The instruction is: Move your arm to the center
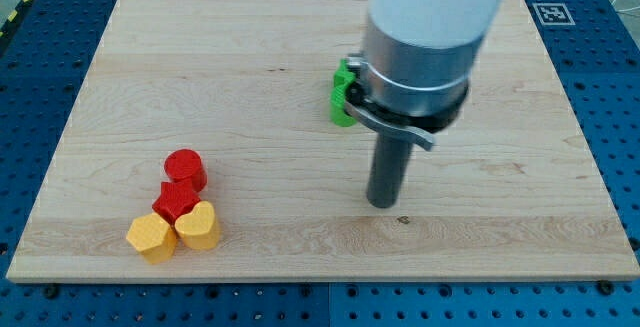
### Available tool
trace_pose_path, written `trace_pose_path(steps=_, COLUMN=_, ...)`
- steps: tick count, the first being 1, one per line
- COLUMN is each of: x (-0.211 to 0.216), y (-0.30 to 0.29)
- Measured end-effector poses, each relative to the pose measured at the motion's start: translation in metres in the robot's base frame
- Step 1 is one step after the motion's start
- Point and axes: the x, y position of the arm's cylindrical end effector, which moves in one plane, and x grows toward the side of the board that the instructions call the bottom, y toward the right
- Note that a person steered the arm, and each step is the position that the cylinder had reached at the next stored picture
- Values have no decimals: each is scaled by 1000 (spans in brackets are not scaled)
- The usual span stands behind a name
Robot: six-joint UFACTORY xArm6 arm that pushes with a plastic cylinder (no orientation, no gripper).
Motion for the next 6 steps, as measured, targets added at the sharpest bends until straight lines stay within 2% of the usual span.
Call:
trace_pose_path(steps=1, x=-22, y=-64)
trace_pose_path(steps=2, x=-47, y=-94)
trace_pose_path(steps=3, x=-101, y=-101)
trace_pose_path(steps=4, x=-135, y=-119)
trace_pose_path(steps=6, x=-140, y=-71)
